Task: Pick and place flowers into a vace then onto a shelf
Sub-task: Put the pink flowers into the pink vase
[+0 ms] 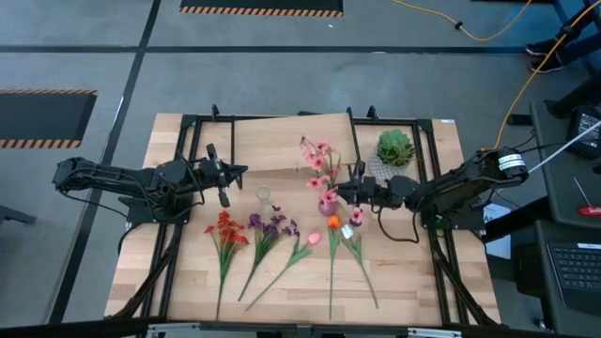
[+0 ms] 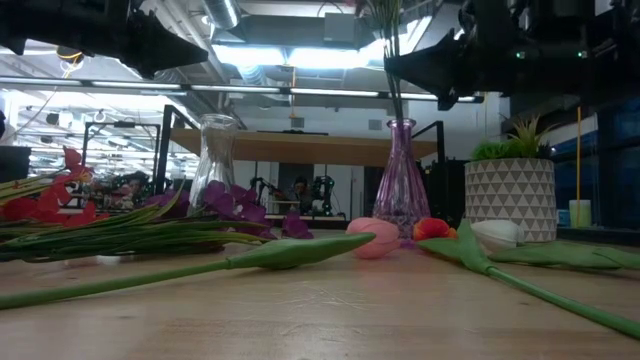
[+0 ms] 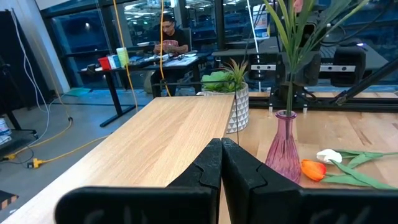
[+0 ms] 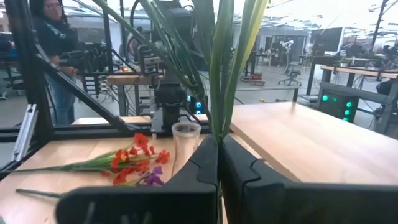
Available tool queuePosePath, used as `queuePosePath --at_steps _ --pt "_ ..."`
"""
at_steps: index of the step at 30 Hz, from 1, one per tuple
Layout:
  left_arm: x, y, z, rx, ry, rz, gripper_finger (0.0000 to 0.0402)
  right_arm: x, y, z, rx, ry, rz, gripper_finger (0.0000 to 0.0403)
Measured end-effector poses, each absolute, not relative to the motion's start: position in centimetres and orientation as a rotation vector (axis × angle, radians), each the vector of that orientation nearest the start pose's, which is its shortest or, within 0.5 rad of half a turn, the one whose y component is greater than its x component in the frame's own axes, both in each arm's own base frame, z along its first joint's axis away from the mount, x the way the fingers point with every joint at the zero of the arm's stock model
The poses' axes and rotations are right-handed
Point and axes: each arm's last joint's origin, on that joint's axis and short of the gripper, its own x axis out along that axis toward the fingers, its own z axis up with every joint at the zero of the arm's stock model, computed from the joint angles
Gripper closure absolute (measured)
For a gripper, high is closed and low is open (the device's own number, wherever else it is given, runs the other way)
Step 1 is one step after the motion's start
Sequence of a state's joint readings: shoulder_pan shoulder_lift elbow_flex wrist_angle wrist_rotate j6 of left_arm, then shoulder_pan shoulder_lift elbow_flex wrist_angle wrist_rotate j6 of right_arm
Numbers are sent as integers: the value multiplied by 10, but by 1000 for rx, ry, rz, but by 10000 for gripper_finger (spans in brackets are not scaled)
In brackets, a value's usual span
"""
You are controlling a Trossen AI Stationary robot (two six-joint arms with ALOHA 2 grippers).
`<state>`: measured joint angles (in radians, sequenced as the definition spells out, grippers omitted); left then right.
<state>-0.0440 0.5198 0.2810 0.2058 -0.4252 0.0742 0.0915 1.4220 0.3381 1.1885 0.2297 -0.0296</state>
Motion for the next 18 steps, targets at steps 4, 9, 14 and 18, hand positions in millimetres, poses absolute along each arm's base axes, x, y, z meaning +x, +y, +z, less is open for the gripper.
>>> queuePosePath --at_steps 4,9,14,18 --pt "138 6 232 81 46 380 398 242 18 185 -18 -95 -151 403" --pt "138 6 232 81 47 380 398 243 18 183 -24 -89 -153 403" --pt "138 6 232 81 46 380 398 246 18 175 -30 -55 -153 403" --pt "138 6 232 81 46 380 398 247 16 174 -17 -67 -161 397"
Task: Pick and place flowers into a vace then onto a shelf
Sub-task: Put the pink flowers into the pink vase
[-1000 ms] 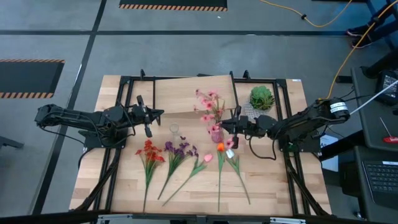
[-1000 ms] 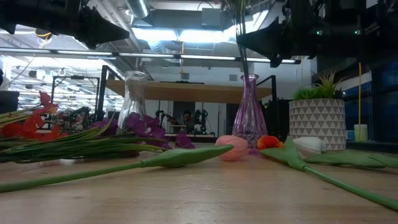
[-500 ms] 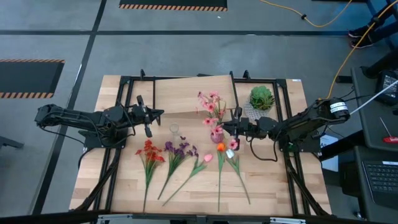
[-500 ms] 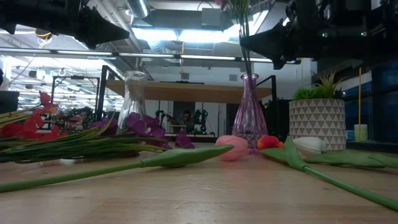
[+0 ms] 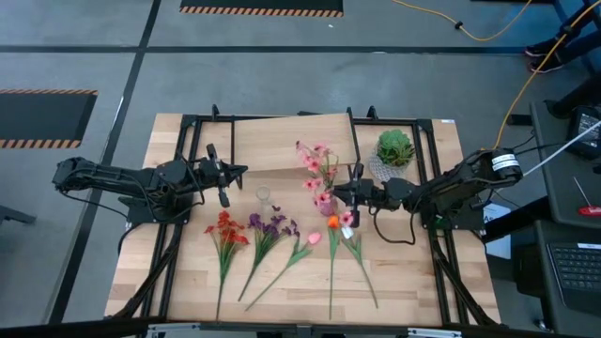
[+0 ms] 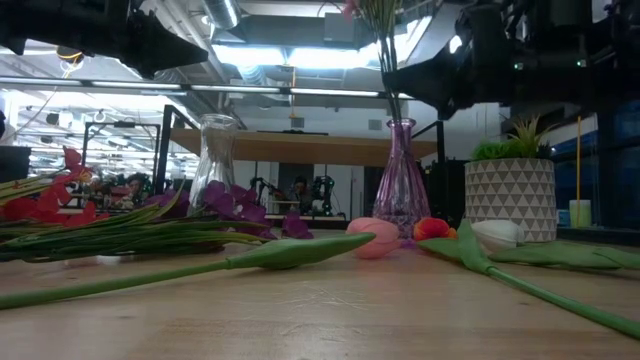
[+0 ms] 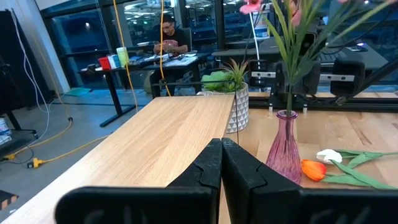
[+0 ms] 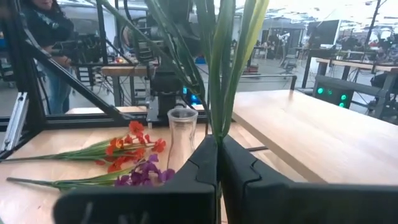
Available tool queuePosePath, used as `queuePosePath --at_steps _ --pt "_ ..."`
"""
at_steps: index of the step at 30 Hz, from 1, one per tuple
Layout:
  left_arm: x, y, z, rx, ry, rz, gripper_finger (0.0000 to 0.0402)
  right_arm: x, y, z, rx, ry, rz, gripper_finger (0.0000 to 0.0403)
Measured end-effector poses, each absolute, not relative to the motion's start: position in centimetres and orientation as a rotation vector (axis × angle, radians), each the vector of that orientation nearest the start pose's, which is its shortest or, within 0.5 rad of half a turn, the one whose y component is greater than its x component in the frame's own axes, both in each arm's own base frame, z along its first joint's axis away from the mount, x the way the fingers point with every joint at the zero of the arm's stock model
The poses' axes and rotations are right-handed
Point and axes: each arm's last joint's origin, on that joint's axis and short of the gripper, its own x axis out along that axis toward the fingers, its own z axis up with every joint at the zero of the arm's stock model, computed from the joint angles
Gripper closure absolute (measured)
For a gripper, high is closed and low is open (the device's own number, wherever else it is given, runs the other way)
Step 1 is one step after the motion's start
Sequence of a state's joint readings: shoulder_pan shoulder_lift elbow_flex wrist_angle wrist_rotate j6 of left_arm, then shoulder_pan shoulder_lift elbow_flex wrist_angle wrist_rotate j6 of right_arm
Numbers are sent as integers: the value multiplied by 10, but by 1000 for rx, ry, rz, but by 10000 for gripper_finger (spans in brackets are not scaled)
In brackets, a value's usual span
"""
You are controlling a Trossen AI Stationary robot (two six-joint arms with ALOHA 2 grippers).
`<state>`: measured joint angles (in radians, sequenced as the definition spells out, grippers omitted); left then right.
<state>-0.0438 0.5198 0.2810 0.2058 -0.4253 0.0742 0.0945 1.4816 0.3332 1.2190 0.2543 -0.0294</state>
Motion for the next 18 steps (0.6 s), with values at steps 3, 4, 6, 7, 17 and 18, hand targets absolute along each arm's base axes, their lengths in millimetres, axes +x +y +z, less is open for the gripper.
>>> queuePosePath --at_steps 3,4,6,7,17,18 --pt "138 6 232 81 47 380 398 247 15 174 3 -67 -165 381" --pt "138 6 232 81 47 380 398 247 14 174 6 -66 -167 373" --pt "138 6 232 81 46 380 398 247 14 173 0 -58 -168 356" --pt "138 6 232 81 46 380 398 247 14 173 -5 -56 -169 347" --pt "138 6 232 81 46 380 398 247 14 172 -23 -40 -169 271" --pt "138 6 232 81 46 380 398 246 14 173 -21 -42 -169 268"
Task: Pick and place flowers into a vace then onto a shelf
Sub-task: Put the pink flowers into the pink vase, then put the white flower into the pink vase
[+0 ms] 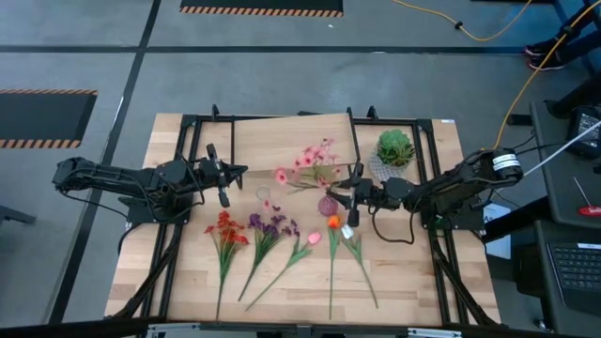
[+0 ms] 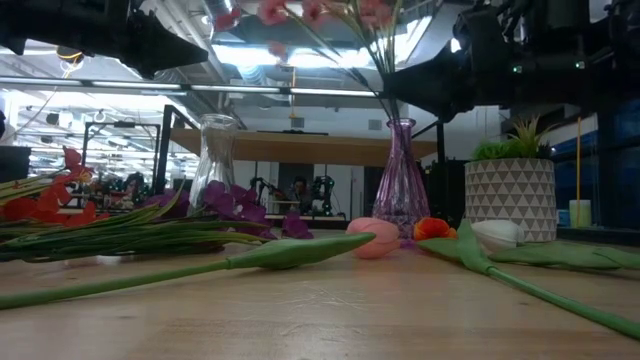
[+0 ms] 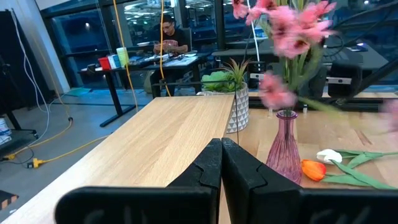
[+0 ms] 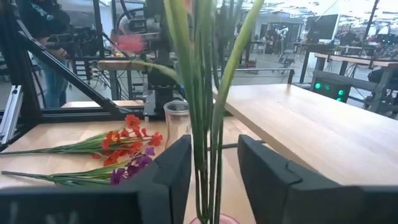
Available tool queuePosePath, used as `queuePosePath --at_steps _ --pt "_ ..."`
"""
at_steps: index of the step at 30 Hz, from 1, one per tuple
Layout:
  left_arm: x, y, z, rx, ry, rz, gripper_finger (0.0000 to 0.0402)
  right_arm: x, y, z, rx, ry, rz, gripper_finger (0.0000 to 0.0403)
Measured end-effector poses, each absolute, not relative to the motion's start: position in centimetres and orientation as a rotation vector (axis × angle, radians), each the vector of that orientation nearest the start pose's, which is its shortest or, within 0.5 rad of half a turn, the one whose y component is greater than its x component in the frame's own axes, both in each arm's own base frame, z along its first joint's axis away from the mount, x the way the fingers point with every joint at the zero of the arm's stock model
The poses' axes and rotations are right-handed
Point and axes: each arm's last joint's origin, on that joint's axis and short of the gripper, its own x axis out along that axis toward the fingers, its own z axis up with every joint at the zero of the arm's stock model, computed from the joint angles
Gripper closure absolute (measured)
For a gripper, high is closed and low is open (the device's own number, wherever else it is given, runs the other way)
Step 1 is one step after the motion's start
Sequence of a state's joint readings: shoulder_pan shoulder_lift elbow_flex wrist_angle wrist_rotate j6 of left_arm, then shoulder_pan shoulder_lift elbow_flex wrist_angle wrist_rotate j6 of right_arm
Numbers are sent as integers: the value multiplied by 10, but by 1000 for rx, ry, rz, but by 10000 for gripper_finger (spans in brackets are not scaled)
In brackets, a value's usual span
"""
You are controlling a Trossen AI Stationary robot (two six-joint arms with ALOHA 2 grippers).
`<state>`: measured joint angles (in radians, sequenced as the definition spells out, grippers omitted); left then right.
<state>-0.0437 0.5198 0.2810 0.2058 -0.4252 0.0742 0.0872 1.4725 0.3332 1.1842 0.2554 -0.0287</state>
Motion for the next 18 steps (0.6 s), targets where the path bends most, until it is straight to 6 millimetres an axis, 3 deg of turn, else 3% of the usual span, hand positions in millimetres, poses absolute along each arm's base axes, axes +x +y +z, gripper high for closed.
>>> queuePosePath --at_steps 18 --pt "138 6 232 81 47 380 398 222 12 203 -33 15 -184 259"
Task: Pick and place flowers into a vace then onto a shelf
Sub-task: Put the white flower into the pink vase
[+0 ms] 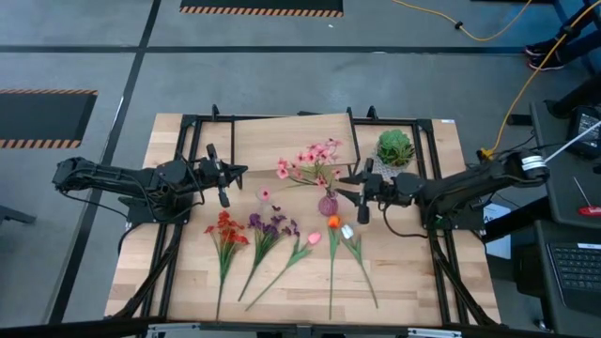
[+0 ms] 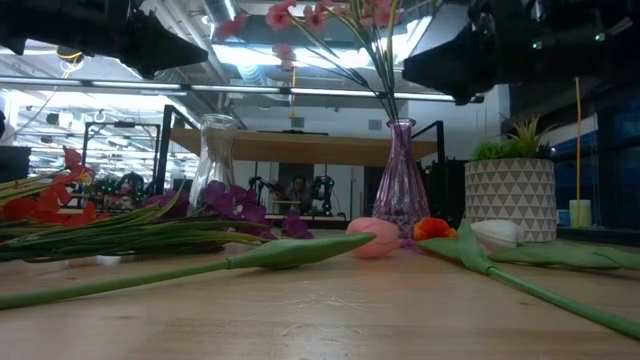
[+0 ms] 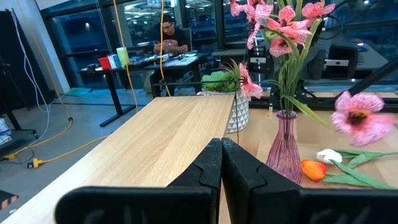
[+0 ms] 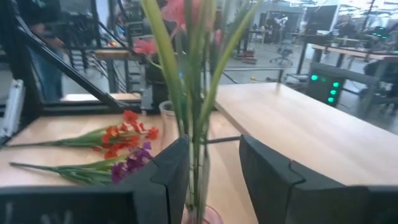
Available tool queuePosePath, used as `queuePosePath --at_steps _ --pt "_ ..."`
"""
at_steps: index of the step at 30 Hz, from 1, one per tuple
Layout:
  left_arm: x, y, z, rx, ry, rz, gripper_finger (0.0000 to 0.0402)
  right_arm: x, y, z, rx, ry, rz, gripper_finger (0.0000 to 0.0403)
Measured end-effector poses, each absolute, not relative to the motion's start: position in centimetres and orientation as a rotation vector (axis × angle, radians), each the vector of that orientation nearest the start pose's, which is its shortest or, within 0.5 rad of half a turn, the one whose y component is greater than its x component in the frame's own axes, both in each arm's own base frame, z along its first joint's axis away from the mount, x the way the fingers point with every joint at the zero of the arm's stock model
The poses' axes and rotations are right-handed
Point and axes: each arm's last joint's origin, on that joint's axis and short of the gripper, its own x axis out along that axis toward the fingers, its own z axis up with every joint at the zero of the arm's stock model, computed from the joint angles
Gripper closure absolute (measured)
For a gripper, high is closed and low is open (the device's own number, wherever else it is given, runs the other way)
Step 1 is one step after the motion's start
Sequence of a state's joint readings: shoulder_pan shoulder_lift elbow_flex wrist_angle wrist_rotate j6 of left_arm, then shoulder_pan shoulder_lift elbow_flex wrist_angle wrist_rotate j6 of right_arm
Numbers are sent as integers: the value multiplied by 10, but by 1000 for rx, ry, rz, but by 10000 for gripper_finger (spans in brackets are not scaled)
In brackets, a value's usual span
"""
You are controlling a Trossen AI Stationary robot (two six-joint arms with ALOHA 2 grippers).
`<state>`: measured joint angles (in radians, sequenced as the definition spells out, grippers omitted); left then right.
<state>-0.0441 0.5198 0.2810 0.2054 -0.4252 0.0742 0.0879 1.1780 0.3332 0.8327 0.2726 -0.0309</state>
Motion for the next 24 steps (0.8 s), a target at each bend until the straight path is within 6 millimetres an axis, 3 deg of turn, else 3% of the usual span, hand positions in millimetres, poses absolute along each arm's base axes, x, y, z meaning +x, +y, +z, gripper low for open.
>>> queuePosePath --at_steps 19,24 --pt "139 1 230 92 63 217 398 189 8 225 15 47 -201 260" --pt "139 -1 224 36 110 138 398 188 11 222 -2 117 -186 286"
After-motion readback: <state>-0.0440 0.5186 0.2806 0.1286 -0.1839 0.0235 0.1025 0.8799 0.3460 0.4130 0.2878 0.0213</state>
